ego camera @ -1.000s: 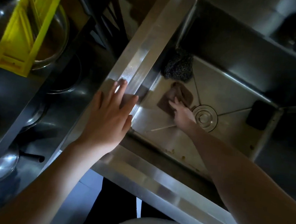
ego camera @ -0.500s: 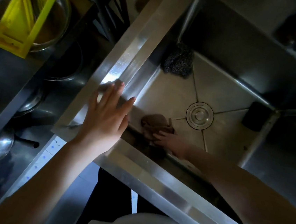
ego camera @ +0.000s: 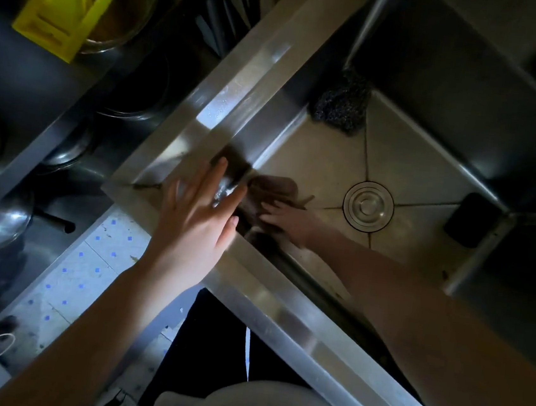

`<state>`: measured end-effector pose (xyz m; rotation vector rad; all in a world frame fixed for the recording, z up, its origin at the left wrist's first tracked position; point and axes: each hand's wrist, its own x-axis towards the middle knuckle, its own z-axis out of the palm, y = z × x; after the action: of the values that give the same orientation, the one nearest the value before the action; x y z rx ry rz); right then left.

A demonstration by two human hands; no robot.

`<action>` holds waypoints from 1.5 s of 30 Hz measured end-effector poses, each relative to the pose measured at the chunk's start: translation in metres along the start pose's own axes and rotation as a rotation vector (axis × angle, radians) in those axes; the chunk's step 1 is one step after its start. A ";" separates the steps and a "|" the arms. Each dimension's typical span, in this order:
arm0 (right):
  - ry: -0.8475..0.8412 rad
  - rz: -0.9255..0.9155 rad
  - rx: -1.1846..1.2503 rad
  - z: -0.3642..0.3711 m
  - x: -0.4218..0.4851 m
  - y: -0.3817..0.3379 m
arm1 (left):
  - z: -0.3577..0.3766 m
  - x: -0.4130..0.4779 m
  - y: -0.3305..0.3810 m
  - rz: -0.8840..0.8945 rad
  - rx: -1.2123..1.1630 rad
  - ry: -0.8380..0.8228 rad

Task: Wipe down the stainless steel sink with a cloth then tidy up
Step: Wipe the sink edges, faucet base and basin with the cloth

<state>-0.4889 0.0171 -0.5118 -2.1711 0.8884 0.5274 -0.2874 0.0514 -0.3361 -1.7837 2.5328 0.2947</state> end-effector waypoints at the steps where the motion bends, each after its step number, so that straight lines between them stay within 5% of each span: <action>1: 0.029 -0.004 0.001 -0.006 0.008 -0.007 | -0.001 -0.003 0.001 -0.002 0.001 -0.001; 18: -0.221 0.123 0.070 0.085 -0.139 0.031 | 0.005 -0.036 0.034 0.031 -0.099 0.002; 32: 0.123 0.288 0.253 0.052 -0.080 0.022 | 0.011 -0.051 0.054 -0.028 -0.128 0.011; 45: -0.335 0.044 -0.115 0.090 -0.180 0.061 | 0.005 -0.062 0.081 -0.056 -0.131 -0.015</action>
<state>-0.6640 0.1321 -0.4924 -2.0834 0.7375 0.9522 -0.3425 0.1362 -0.3220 -1.8853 2.5018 0.4800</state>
